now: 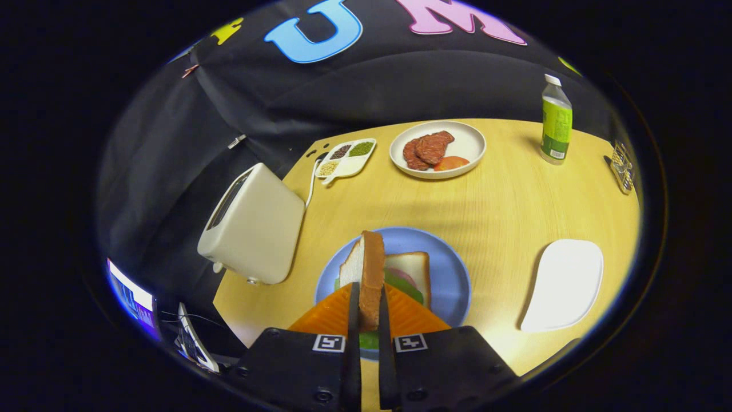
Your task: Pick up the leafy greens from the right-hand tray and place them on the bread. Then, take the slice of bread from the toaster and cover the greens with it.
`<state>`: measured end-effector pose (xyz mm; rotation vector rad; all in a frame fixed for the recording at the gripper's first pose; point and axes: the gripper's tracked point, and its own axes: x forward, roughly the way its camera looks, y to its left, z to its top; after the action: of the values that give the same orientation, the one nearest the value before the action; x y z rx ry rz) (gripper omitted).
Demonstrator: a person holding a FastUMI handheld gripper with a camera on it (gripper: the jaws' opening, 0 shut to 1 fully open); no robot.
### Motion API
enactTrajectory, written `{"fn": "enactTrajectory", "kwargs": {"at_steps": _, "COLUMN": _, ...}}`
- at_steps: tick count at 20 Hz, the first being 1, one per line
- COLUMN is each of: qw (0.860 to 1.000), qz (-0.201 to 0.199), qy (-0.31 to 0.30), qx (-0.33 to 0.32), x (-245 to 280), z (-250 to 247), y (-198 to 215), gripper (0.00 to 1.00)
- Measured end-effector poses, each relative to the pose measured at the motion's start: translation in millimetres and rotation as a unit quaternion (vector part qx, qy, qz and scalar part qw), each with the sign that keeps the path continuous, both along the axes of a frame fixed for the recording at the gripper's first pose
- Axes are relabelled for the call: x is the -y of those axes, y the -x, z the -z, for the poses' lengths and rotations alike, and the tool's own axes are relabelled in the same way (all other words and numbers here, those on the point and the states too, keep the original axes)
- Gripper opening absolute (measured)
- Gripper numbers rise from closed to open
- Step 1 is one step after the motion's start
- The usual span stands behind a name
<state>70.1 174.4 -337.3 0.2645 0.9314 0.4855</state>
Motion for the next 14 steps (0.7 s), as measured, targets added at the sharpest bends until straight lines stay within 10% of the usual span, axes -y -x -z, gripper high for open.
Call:
{"fn": "enactTrajectory", "kwargs": {"at_steps": 3, "qw": 1.000, "qz": 0.008, "qy": 0.024, "qx": -0.003, "x": 12.3, "z": 8.2, "y": -1.6, "gripper": 0.24}}
{"fn": "enactTrajectory", "kwargs": {"at_steps": 10, "qw": 0.997, "qz": 0.010, "qy": 0.071, "qx": 0.011, "x": 34.3, "z": 12.5, "y": 3.8, "gripper": 0.83}}
{"fn": "enactTrajectory", "kwargs": {"at_steps": 14, "qw": 0.996, "qz": 0.020, "qy": 0.079, "qx": 0.034, "x": 50.4, "z": -11.3, "y": 3.5, "gripper": 0.92}}
